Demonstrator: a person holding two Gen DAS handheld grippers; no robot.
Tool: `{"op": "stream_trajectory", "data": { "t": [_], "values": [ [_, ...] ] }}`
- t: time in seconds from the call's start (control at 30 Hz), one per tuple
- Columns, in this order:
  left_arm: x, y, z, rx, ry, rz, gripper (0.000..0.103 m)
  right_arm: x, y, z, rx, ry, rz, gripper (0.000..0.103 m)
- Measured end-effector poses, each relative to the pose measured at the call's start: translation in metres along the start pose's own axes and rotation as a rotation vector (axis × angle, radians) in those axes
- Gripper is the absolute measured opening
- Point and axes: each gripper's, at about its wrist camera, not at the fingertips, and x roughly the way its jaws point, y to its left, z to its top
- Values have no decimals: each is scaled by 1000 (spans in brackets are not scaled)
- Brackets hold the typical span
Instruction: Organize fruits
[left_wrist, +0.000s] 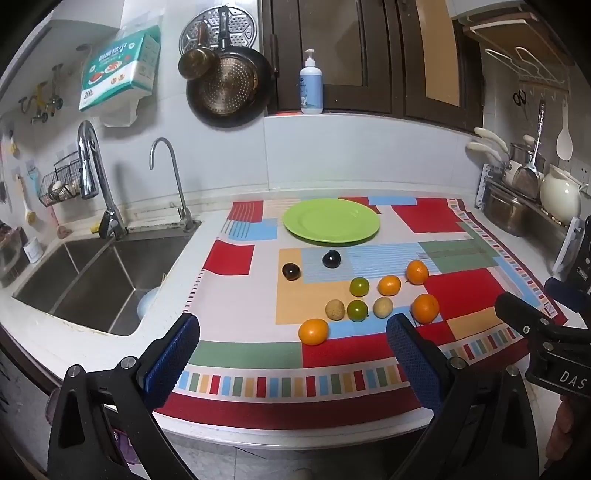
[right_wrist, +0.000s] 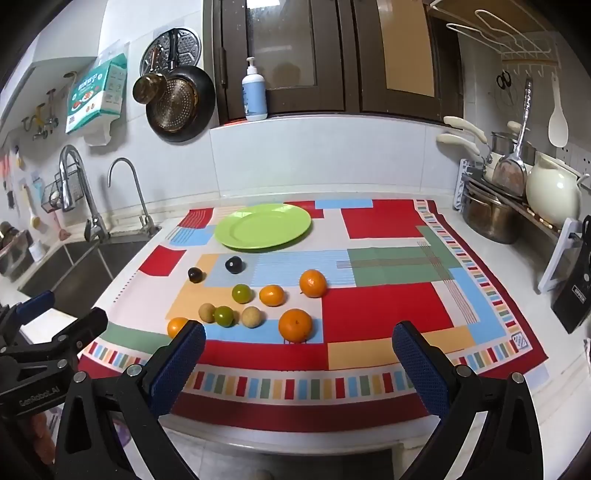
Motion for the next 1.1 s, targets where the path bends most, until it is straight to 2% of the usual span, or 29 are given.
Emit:
{"op": "stream_trajectory", "data": {
  "t": [1.1],
  "values": [
    [-13, -5, 3, 13, -18, 19, 103, -6, -3, -1, -9, -1, 10, 102]
  ]
}}
